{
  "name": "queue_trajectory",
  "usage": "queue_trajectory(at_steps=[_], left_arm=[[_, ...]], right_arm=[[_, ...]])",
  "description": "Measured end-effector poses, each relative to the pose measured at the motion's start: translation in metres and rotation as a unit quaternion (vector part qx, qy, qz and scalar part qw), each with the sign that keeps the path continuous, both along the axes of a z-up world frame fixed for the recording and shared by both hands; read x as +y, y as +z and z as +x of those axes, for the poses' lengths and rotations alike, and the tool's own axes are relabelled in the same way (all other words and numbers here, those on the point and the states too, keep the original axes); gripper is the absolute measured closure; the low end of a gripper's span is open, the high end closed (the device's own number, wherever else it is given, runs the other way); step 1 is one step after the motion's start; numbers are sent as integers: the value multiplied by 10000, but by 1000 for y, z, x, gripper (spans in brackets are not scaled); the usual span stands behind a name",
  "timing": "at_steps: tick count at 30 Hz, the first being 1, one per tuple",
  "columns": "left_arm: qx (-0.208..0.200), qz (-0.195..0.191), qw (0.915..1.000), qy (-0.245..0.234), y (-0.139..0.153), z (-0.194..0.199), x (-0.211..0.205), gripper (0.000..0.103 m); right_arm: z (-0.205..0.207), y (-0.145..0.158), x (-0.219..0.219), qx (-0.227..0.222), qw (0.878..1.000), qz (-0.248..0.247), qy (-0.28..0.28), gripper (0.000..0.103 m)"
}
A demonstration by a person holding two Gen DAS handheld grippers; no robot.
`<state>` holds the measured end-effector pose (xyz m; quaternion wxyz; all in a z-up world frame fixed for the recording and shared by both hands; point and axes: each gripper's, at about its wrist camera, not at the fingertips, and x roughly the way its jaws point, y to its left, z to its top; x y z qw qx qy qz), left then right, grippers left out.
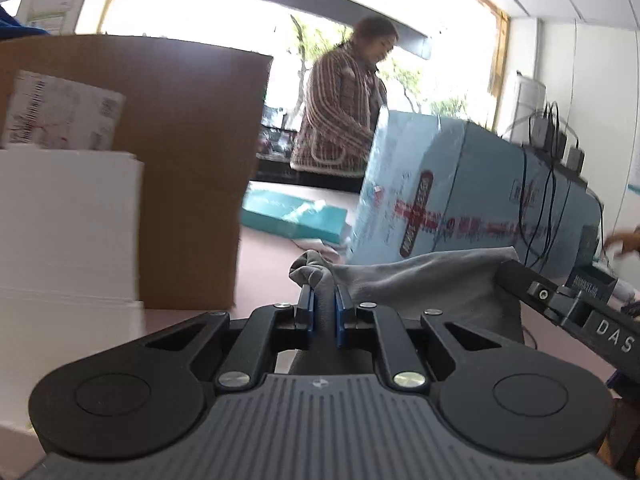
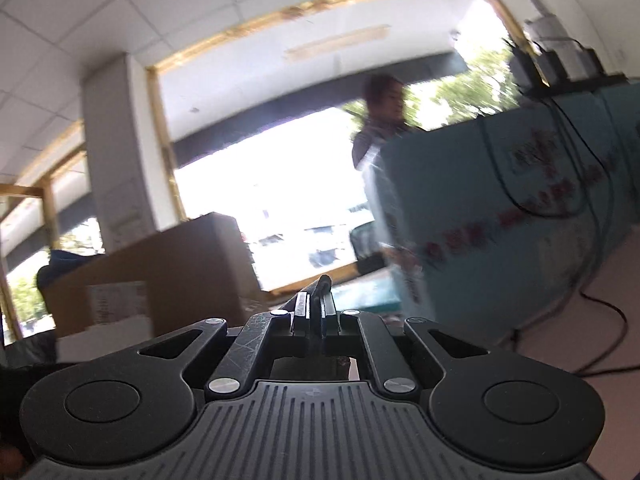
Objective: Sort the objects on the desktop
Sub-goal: 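Carry the grey cloth with the left gripper into the white foam tray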
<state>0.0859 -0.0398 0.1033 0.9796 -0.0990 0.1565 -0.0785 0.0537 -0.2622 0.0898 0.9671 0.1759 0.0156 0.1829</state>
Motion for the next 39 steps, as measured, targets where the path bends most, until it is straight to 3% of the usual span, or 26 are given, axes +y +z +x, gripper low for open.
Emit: queue_trajectory(at_steps=[8,11,17,25,27,30,34,39], left_arm=[[-293,-125,9993,201,23,-46,51,94],[-406,-49,9987,295,32,-61,70,94],[-259,-23,9962,826,54,-81,126,94],[49,-290,9931,1136,83,-92,195,94],[149,-288,9929,1147,83,-89,206,94],[410,-235,9912,1234,76,-74,214,94],[925,-176,9863,1355,58,-57,218,93],[1602,-418,9774,1312,35,-36,225,93]], right_arm=[[-42,16,32,-933,9935,-131,643,98],[-41,24,52,-964,9920,-115,805,98],[-16,52,115,-547,9909,-58,1225,98],[-23,104,187,-193,9820,780,1711,98],[-23,102,196,-145,9801,883,1772,98],[-13,88,207,33,9826,659,1739,98],[17,58,206,728,9825,485,1642,98],[34,39,207,1573,9744,334,1572,98]])
